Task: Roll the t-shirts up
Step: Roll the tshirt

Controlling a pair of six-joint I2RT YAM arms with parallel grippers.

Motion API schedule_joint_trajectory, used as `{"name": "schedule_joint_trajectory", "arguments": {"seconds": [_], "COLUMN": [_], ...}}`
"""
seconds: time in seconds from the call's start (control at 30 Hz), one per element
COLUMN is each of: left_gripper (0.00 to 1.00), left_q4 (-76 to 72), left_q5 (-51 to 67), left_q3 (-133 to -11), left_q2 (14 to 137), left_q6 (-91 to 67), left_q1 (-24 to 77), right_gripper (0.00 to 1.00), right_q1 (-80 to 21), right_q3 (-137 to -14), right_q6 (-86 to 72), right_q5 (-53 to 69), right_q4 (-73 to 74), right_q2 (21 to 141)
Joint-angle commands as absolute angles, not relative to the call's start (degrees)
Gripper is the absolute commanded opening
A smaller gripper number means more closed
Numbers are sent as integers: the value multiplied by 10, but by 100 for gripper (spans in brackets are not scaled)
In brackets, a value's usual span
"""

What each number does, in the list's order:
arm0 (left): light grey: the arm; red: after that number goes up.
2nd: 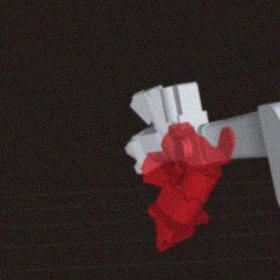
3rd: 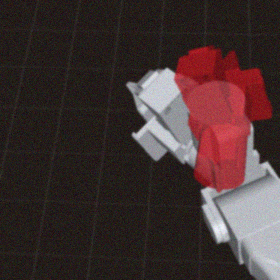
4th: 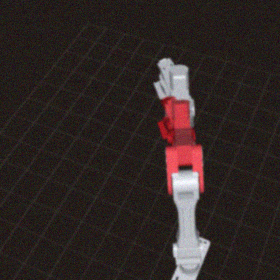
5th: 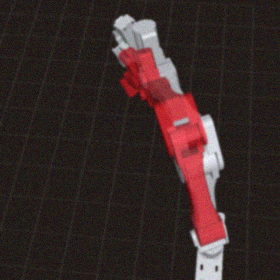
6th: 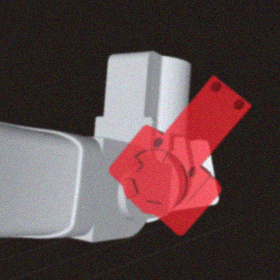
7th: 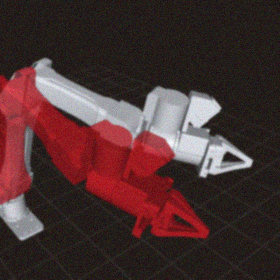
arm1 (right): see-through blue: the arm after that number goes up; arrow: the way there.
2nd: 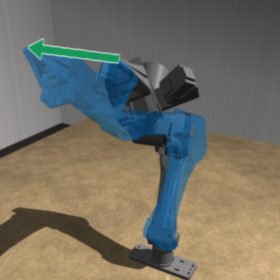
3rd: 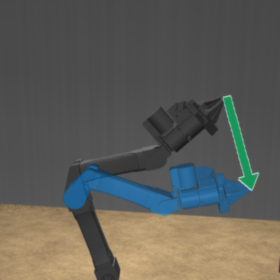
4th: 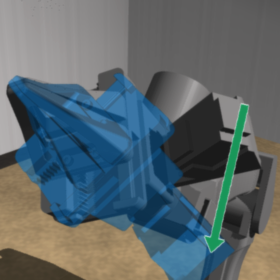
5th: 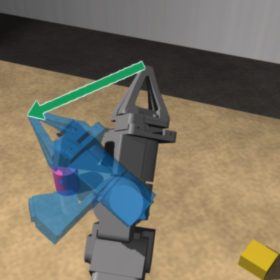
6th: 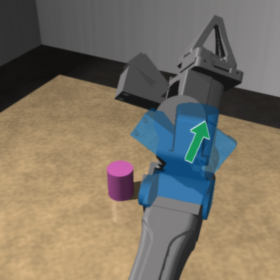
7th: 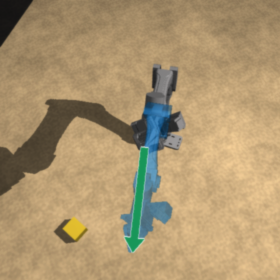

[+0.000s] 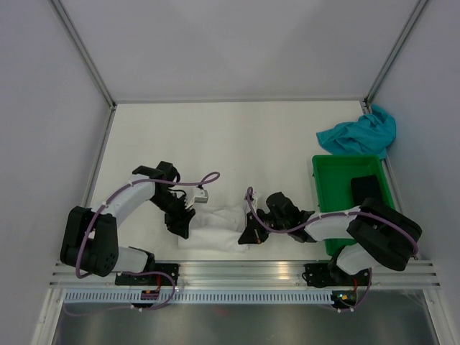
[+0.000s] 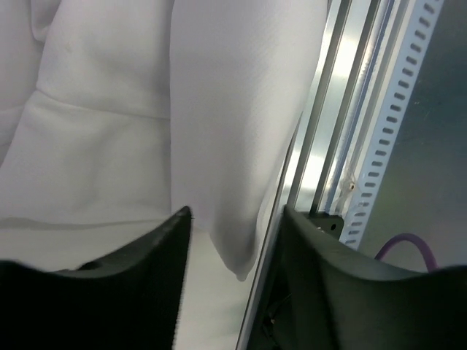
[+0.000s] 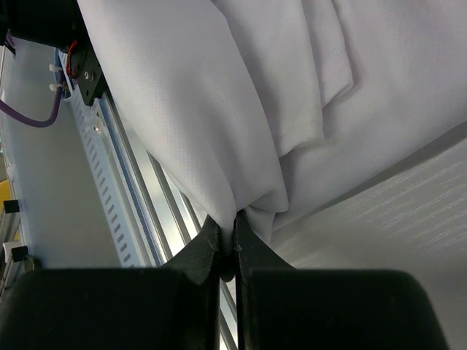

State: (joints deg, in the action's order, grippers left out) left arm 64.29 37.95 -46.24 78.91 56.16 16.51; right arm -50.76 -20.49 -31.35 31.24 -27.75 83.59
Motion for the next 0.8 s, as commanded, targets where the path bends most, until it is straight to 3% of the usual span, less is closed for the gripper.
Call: {"name": "schedule_joint_trajectory", "arguments": {"seconds": [0.0,0.03,0.2,0.3,0.43,0.6,0.77], "left_gripper": [52,37,3,2,2,3,6], "left_q4": [612,600,531,495,472,471,471], "left_q5": [420,410,361,324,294,308,306], "left_q3": [-461,-460,-451,-442,-446,-447,-443], "left_q2": [785,789,814,830,856,867,863], "left_q6": [514,502,441,414,390,388,393], "left_q1": [163,163,163,163,163,163,163], "right_gripper": [5,6,11,18,37,48,54], "right_q1": [-504,-504,-498,-490,-465,-466,-546], "right_q3": [-231,-234,-244,-240,-242,-272,-283], "right_q6": [-311,-310,-299,-293,-286,-224,-85], "right_q5": [321,321,306,297,274,181,56], "right_q4": [-261,-258,-227,-213,-185,-110,-42], "right_q2": [839,842,838,832,819,700,596]}}
